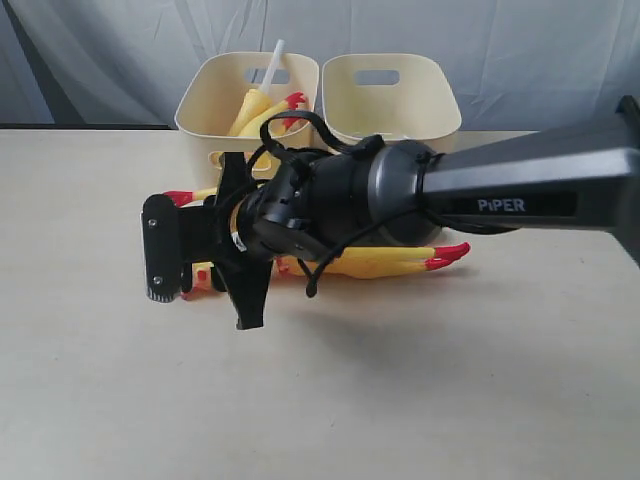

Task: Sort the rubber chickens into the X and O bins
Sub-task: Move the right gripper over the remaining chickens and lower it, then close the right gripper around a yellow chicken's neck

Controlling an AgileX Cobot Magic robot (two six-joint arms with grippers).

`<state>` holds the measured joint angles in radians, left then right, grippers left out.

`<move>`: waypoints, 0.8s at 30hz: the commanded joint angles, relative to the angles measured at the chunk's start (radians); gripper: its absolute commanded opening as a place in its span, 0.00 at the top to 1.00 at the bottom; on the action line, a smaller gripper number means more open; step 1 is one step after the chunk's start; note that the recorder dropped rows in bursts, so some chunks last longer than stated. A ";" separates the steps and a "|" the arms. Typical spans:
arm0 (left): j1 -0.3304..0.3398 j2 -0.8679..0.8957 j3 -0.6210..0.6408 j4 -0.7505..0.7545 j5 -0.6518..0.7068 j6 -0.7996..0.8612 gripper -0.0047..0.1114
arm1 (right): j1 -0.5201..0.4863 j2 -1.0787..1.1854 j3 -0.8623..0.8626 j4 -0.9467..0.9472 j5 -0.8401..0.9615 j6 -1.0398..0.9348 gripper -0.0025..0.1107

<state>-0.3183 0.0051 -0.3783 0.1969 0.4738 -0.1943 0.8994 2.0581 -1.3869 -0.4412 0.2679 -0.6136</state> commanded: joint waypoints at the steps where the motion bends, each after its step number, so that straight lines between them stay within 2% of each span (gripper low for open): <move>1: -0.004 -0.005 0.002 -0.006 0.000 -0.006 0.96 | -0.013 0.042 -0.037 -0.007 0.050 0.005 0.55; 20: -0.004 -0.005 0.002 -0.006 0.000 -0.006 0.96 | -0.013 0.128 -0.045 -0.126 0.085 0.007 0.55; 24: -0.004 -0.005 0.002 -0.006 0.000 -0.006 0.96 | -0.013 0.132 -0.045 -0.188 0.078 0.073 0.55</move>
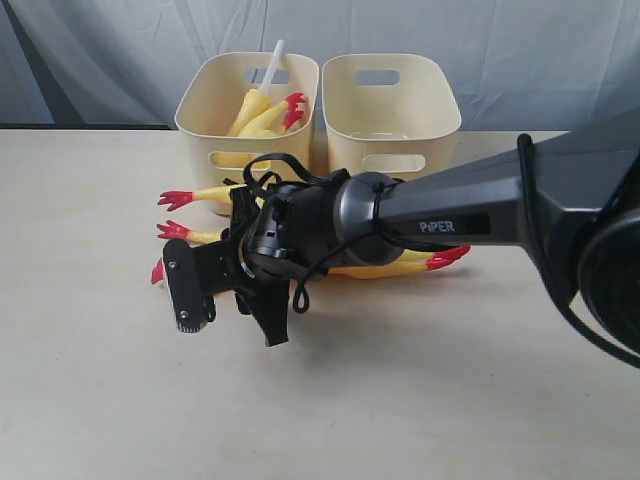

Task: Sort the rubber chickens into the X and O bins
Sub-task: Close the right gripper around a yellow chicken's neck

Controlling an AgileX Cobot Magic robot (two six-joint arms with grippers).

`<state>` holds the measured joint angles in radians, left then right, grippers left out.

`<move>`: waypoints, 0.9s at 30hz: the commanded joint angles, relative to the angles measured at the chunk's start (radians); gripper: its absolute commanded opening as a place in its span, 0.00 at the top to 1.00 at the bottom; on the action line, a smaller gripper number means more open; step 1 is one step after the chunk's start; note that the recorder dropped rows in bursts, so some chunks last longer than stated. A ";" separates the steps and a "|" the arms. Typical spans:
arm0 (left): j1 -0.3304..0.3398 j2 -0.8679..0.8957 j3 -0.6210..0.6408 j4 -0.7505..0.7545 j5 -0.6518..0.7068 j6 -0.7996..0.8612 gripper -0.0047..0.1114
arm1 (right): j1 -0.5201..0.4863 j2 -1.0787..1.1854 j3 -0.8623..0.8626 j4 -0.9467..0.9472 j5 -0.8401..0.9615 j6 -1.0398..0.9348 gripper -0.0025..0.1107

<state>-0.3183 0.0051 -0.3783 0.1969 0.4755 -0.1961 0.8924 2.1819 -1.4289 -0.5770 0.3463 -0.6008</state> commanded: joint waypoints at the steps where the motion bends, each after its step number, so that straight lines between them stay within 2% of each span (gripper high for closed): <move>1: -0.004 -0.005 0.002 -0.006 -0.002 -0.004 0.96 | -0.005 0.009 -0.003 -0.054 -0.005 0.075 0.55; 12: -0.004 -0.005 0.002 -0.006 -0.002 -0.004 0.96 | -0.005 0.009 -0.003 -0.095 -0.027 0.192 0.55; 27: -0.004 -0.005 0.002 -0.006 -0.002 -0.004 0.96 | 0.004 0.009 -0.003 -0.043 0.025 0.220 0.55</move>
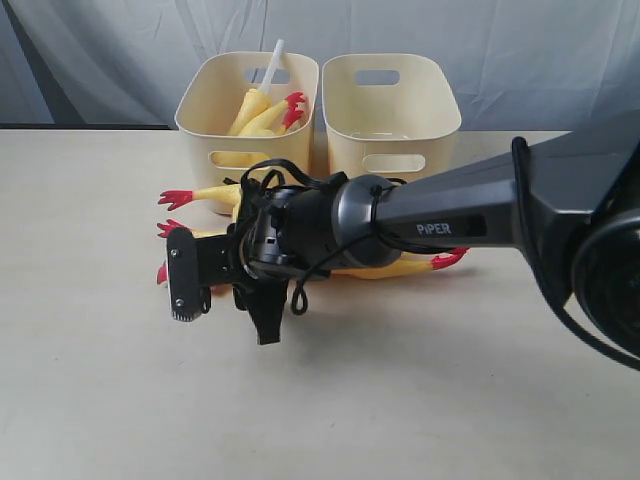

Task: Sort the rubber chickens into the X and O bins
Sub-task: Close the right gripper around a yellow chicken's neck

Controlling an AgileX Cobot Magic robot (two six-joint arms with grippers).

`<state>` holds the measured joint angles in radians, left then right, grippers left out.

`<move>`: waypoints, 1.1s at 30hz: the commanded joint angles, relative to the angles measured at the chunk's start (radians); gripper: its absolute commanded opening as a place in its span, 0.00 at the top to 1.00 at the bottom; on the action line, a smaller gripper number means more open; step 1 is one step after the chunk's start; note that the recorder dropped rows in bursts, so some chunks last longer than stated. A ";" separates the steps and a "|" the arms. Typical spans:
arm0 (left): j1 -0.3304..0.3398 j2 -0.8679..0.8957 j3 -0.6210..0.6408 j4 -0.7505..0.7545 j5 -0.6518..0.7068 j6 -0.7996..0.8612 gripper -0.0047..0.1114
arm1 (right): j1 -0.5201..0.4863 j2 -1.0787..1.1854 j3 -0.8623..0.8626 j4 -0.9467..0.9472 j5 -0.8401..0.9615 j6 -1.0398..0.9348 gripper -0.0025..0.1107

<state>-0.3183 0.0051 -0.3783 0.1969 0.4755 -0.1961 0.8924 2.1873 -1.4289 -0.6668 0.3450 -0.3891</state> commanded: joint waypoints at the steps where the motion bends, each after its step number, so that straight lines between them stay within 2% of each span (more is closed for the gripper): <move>1: -0.004 -0.005 0.002 -0.006 -0.002 -0.004 0.96 | 0.004 0.003 -0.003 0.061 0.026 0.008 0.57; 5: -0.004 -0.005 0.002 -0.006 -0.002 -0.004 0.96 | 0.006 0.003 -0.003 0.121 0.026 0.008 0.74; 9: -0.004 -0.005 0.002 -0.006 -0.002 -0.004 0.96 | 0.006 0.003 -0.003 0.116 0.029 0.008 0.83; 12: -0.004 -0.005 0.002 -0.006 -0.002 -0.004 0.96 | 0.006 0.003 -0.003 0.116 0.029 0.008 0.79; 18: -0.004 -0.005 0.002 -0.006 -0.002 -0.002 0.96 | 0.006 -0.001 -0.003 0.085 0.033 0.008 0.54; 25: -0.004 -0.005 0.002 -0.006 -0.002 -0.002 0.96 | 0.006 -0.010 -0.003 0.036 0.035 0.010 0.54; 33: -0.004 -0.005 0.002 -0.006 -0.002 -0.002 0.96 | 0.006 -0.010 -0.003 -0.097 0.052 0.133 0.54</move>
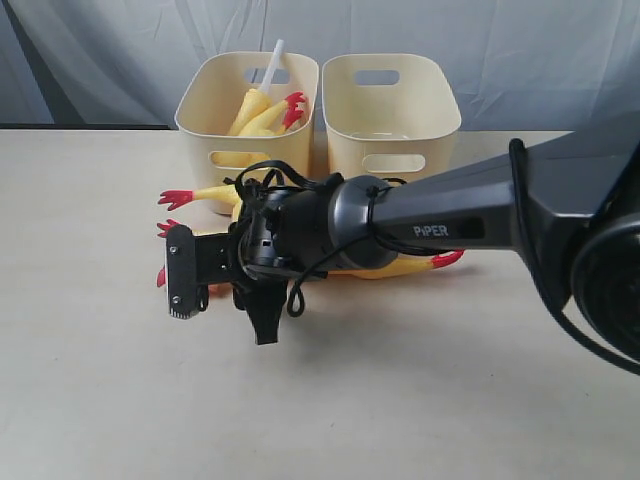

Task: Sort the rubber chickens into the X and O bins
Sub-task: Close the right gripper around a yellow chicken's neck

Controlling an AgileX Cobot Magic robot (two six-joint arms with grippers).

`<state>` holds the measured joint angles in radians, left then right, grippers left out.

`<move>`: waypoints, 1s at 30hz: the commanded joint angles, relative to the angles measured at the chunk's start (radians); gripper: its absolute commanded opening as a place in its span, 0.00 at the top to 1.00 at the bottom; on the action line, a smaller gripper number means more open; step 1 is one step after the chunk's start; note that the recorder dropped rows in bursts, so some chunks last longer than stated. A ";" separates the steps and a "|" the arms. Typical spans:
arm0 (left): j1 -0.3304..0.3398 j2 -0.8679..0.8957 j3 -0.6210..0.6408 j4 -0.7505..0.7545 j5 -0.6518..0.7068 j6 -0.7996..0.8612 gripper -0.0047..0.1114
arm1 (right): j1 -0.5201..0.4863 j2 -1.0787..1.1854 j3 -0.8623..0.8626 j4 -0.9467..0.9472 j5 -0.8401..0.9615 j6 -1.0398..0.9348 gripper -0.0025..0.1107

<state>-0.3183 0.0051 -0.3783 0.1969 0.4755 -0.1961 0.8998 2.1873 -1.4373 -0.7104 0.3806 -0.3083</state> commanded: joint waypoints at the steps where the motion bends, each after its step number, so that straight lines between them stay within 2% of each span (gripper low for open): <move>1: -0.004 -0.005 0.002 -0.006 -0.002 -0.002 0.96 | -0.001 -0.013 0.005 -0.061 0.016 0.056 0.54; 14: -0.004 -0.005 0.002 -0.006 -0.002 -0.002 0.96 | -0.003 -0.016 0.005 -0.104 0.027 0.061 0.55; 19: -0.004 -0.005 0.002 -0.006 -0.002 -0.002 0.96 | -0.003 -0.010 0.005 -0.184 0.031 0.148 0.55; 30: -0.004 -0.005 0.002 -0.006 -0.002 -0.002 0.96 | -0.003 0.033 0.005 -0.183 0.062 0.155 0.55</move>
<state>-0.3183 0.0051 -0.3783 0.1969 0.4755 -0.1961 0.8998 2.2109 -1.4373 -0.9001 0.4244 -0.1603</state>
